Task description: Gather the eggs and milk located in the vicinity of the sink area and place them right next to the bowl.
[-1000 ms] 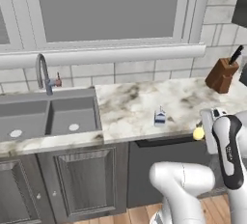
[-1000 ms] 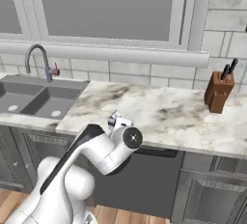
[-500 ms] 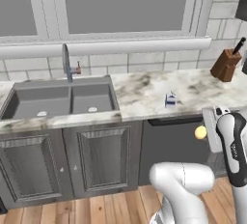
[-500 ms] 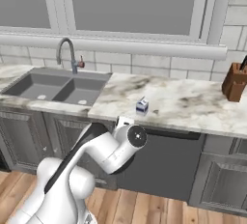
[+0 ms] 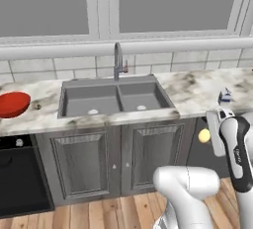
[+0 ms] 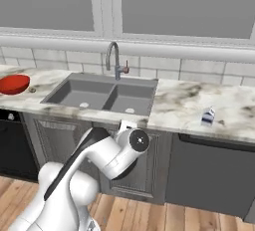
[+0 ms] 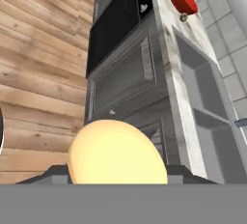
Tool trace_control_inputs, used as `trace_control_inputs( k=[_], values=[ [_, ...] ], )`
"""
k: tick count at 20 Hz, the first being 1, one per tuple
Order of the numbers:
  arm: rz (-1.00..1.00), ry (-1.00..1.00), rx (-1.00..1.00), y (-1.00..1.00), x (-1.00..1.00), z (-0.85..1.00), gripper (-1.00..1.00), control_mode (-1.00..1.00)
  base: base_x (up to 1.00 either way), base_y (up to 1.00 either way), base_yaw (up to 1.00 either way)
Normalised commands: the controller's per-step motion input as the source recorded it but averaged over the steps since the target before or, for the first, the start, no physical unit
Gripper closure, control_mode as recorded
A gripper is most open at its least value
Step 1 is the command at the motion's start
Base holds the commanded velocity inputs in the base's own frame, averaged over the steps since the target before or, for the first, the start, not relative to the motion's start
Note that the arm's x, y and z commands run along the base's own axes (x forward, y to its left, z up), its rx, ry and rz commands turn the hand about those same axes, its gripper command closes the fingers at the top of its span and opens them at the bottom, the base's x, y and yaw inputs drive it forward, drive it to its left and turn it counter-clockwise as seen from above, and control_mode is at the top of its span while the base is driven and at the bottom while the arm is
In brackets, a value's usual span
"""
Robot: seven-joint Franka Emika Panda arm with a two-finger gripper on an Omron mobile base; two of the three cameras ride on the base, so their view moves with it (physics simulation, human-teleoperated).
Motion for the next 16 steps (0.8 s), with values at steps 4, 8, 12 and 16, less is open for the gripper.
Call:
trace_control_inputs(
  k=[4, 8, 12, 16],
  values=[
    [0.0, 0.0, 0.0, 0.0, 0.0, 0.0, 1.0, 1.0, 0.0, 1.0, 0.0],
    [0.0, 0.0, 0.0, 0.0, 0.0, 0.0, 1.0, 1.0, 0.0, 1.0, 0.0],
    [0.0, 0.0, 0.0, 0.0, 0.0, 0.0, 1.0, 1.0, 0.0, 1.0, 0.0],
    [0.0, 0.0, 0.0, 0.0, 0.0, 0.0, 1.0, 1.0, 0.0, 1.0, 0.0]
  ],
)
